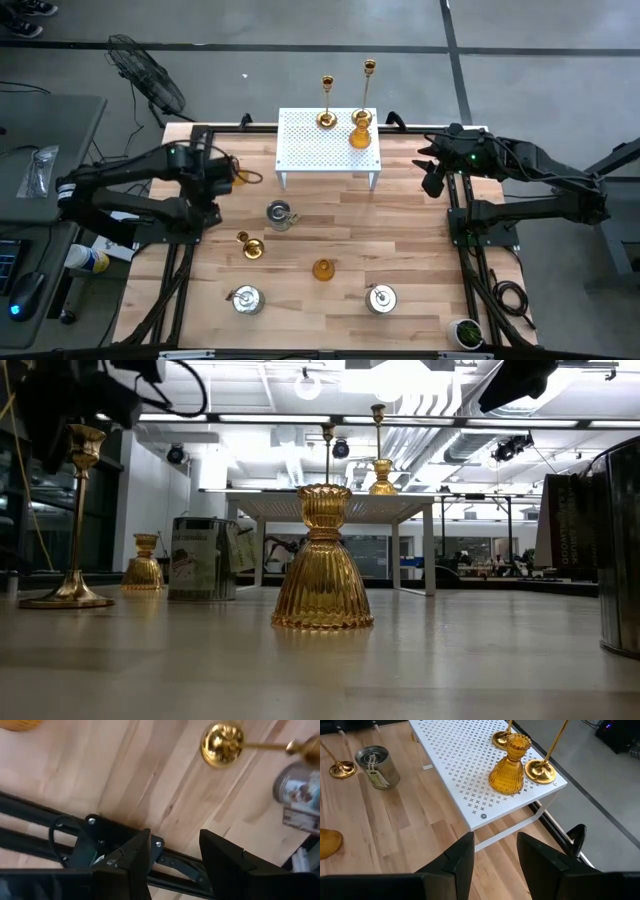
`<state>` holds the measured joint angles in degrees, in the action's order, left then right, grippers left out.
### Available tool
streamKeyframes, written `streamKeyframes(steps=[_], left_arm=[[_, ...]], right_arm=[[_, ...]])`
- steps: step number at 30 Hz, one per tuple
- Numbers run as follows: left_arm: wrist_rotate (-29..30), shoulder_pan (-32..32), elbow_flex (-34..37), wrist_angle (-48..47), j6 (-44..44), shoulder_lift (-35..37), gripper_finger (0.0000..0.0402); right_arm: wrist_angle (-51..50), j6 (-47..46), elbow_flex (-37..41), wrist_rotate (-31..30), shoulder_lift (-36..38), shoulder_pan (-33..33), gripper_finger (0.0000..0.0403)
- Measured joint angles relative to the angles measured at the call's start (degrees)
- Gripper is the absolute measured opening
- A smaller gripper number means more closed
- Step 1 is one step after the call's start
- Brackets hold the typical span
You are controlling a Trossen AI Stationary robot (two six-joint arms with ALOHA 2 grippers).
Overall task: Pick & Place candle stick holders
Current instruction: Put the gold candle holder on the shelf aligned with the other gold candle holder
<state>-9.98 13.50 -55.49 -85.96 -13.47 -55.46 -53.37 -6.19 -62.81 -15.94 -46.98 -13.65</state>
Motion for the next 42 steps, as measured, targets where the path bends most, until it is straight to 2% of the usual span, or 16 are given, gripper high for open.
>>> streamKeyframes(steps=[3,7,10,15,21,28,35,42], left_arm=[[-1.5,-1.9,3.3,3.2,1.2,1.2,0.0165],[-7.1,-4.7,8.5,10.3,5.5,3.3,0.0165],[-7.7,-6.7,12.2,13.9,8.5,4.5,0.0173],[-7.5,-8.8,16.3,17.5,7.2,6.1,0.022],[-9.0,-9.5,17.9,24.4,3.5,6.1,0.0275],[-7.9,-9.5,17.9,31.0,1.4,6.0,0.028],[-7.7,-9.7,17.9,32.0,1.2,5.7,0.028],[-9.4,-17.8,21.6,36.7,-3.7,5.7,0.028]], right_arm=[[0.0,0.1,0.0,0.0,-0.3,0.0,0.014],[0.0,0.3,0.0,0.1,-1.0,0.0,0.014],[0.0,0.2,0.0,1.6,-1.7,0.0,0.014],[0.0,-0.2,0.0,3.0,-2.9,0.0,0.014],[0.0,-0.1,0.0,4.2,-4.6,0.0,0.014],[0.0,0.4,0.0,4.5,-5.8,0.0,0.014],[0.0,0.6,0.0,4.5,-5.7,0.0,0.014],[0.0,1.7,0.0,4.5,-5.5,0.0,0.014]])
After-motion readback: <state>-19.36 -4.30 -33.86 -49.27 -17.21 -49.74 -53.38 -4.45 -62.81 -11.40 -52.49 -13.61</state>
